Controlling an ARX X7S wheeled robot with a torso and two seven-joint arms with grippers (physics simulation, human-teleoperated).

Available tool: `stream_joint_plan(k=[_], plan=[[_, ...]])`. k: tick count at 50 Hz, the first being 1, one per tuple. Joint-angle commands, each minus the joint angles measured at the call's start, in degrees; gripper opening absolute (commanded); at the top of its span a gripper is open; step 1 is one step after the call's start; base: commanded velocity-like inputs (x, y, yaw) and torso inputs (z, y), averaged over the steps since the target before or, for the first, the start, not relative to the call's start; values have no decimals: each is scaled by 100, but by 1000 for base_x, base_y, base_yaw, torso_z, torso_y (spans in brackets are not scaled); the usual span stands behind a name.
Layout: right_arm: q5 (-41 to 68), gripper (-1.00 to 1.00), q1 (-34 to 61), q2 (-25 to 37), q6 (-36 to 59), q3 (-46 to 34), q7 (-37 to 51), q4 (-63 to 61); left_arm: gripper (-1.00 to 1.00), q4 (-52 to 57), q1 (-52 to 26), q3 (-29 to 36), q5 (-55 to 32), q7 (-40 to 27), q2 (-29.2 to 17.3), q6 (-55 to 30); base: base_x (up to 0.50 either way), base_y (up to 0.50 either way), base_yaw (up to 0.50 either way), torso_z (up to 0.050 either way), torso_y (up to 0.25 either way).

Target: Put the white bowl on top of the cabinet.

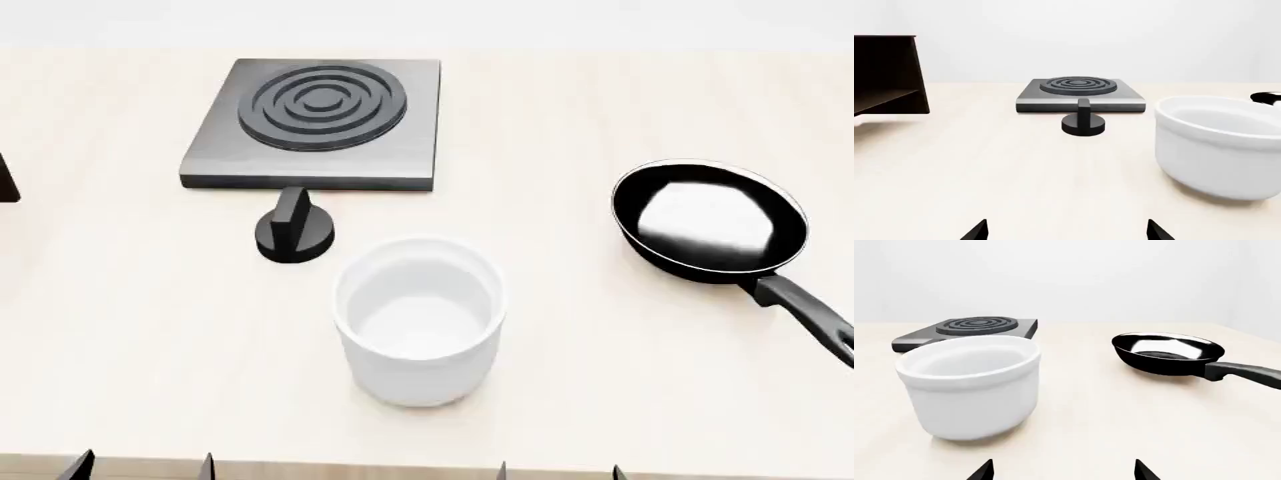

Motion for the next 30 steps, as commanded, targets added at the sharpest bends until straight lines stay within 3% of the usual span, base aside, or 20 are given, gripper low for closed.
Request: stream_joint_plan(k=[1, 14, 20, 22, 30], plan=[[84, 100, 7, 96, 53, -118, 97, -3, 100, 14, 9, 129, -43, -117, -93, -38, 0, 0, 0, 0, 0], [74, 100, -62, 300, 165, -358, 445, -333, 100, 52, 58, 332, -260, -359, -283, 67, 0, 0, 0, 0, 0], [156, 100, 121, 340, 1362, -323, 645, -1426, 100, 449, 47, 380, -237, -517, -353, -122, 0, 0, 0, 0, 0], [168, 100, 253, 387, 1810, -340, 659, -1763, 100, 1030, -18, 285, -516, -518, -378, -794, 0, 0, 0, 0, 0], [480, 100, 1058, 515, 3608, -51, 732, -3026, 100, 2030, -461, 115, -717, -740, -510, -1710, 0, 0, 0, 0, 0]])
